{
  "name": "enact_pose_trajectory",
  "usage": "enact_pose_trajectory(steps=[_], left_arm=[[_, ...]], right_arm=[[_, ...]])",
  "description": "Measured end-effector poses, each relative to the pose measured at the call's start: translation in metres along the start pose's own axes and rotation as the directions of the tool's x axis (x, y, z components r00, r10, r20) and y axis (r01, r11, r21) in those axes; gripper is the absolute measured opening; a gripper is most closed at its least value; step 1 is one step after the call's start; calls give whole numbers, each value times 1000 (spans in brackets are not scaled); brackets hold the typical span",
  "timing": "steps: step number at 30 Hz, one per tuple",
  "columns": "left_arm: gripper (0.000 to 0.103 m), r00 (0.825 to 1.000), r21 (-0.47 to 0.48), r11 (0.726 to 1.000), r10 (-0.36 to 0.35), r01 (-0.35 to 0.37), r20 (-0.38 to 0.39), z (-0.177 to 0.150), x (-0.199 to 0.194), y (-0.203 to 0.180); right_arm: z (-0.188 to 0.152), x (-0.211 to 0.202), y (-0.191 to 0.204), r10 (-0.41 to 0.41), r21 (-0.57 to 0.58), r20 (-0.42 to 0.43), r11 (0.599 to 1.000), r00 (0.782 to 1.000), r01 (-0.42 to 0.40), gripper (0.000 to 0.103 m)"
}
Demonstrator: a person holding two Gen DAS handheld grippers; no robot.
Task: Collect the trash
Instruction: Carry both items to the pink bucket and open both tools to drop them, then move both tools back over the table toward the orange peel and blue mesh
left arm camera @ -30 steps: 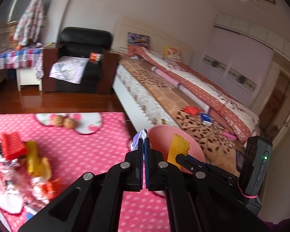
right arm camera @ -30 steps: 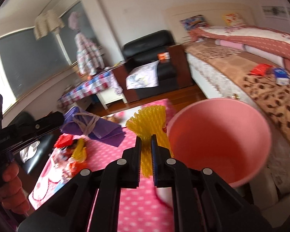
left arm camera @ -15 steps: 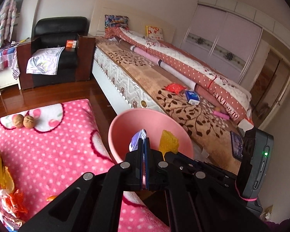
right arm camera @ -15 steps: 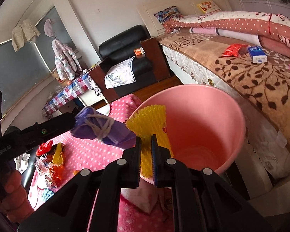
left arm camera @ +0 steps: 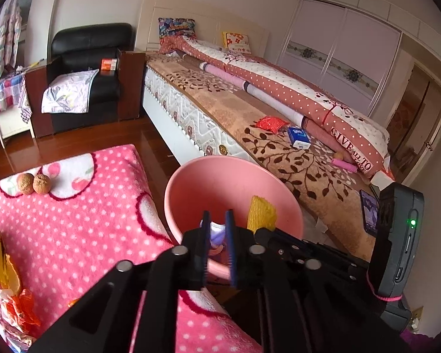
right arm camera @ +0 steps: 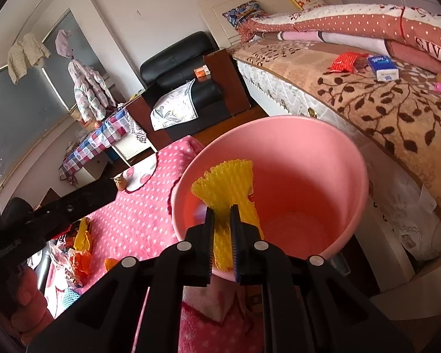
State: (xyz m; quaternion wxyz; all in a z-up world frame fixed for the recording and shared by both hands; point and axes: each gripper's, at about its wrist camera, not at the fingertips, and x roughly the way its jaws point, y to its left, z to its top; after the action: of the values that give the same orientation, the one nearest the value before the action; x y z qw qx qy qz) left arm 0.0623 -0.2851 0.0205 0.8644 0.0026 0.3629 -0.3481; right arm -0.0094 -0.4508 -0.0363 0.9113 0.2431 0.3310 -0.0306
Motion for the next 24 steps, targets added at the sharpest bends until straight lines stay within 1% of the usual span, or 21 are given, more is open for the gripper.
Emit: enact_pose_trajectory(steps=[3, 5, 8, 10, 17, 24], left_arm=[[26, 1000, 11, 1000, 9, -9, 19, 0, -7, -1], [28, 999, 17, 1000, 12, -13, 32, 0, -13, 0], [33, 999, 13, 1000, 16, -17, 41, -1, -20, 2], [33, 999, 7, 1000, 20, -20, 45, -2, -25, 5], [39, 997, -20, 999, 47, -46, 59, -9, -44, 20], [42, 992, -61, 993, 102, -98, 80, -18, -69, 45]], right_arm=[[0, 0, 3, 2, -4, -4, 1000, 1000, -2, 13], [0, -1, 6, 3, -12, -5, 1000, 1000, -3, 15], [-1, -2, 11, 7, -22, -4, 1000, 1000, -8, 22], [-1, -3, 15, 14, -30, -5, 999, 1000, -14, 26], [-2, -5, 29, 26, -66, -8, 997, 1000, -27, 28], [-4, -10, 34, 61, -82, -4, 995, 998, -61, 28]])
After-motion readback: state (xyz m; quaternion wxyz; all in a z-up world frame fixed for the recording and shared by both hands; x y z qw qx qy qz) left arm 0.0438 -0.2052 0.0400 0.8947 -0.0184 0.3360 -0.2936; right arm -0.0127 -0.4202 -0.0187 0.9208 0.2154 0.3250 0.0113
